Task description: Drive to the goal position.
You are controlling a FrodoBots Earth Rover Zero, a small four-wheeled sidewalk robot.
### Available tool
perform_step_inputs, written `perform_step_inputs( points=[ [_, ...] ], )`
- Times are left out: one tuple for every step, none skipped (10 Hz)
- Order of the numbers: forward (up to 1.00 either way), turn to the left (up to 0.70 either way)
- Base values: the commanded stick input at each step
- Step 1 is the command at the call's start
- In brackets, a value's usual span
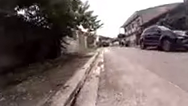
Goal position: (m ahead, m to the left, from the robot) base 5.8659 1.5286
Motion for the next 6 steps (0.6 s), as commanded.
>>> perform_step_inputs(
  points=[
    [0.7,-0.34],
    [0.7,-0.34],
    [0.7,-0.25],
    [0.7,-0.08],
    [0.7,0.0],
    [0.7,0.0]
  ],
)
